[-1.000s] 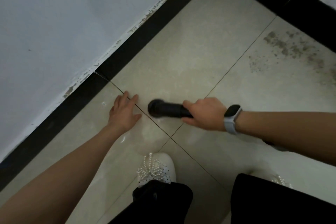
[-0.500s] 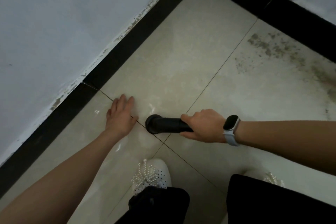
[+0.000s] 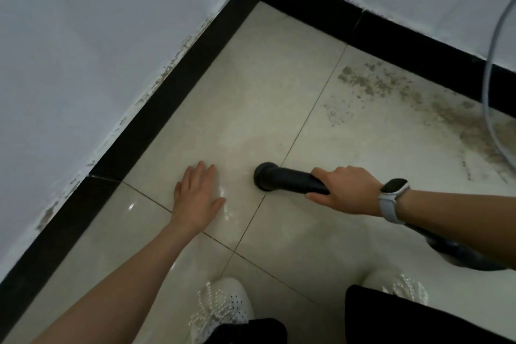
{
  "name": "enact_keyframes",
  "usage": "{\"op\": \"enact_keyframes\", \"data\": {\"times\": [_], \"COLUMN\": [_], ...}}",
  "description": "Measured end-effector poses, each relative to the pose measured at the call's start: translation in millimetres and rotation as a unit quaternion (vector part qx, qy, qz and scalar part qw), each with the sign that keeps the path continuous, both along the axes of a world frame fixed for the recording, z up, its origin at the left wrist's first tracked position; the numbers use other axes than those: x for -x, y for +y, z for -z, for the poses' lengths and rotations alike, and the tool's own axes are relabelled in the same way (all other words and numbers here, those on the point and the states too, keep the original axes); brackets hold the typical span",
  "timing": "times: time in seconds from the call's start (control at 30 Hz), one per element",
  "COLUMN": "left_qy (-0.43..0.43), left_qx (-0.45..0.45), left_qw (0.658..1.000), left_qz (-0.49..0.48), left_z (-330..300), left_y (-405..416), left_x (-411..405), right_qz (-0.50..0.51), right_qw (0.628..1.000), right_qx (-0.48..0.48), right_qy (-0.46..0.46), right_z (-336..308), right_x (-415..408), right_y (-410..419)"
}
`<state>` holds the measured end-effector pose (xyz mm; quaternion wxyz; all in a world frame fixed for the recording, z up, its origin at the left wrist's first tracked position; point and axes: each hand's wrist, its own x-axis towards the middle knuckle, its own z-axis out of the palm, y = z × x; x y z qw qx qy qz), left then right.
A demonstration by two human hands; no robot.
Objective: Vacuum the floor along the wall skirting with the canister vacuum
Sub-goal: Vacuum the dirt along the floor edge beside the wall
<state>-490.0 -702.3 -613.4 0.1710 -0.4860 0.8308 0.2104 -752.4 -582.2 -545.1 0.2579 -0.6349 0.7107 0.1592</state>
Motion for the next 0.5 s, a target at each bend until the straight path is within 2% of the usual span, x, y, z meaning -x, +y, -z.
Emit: {"op": "enact_keyframes", "data": {"times": [0.2, 0.37, 0.5], "left_qy": [-0.036, -0.029, -0.036], "left_qx": [-0.020, -0.022, -0.024], "left_qw": [0.996, 0.998, 0.997], "left_qz": [0.074, 0.055, 0.061], "left_z": [3, 0, -4], "left_y": [0, -2, -9], "left_x": [34, 53, 68], "right_qz": [0.128, 0.054, 0.119], "right_qw": [0.988, 0.998, 0.993], "right_qx": [0.042, -0.028, -0.015], "right_qy": [0.074, -0.021, 0.010], "right_z": [1, -2, -1], "right_x": [63, 52, 91], "right_y": [-24, 18, 25]}}
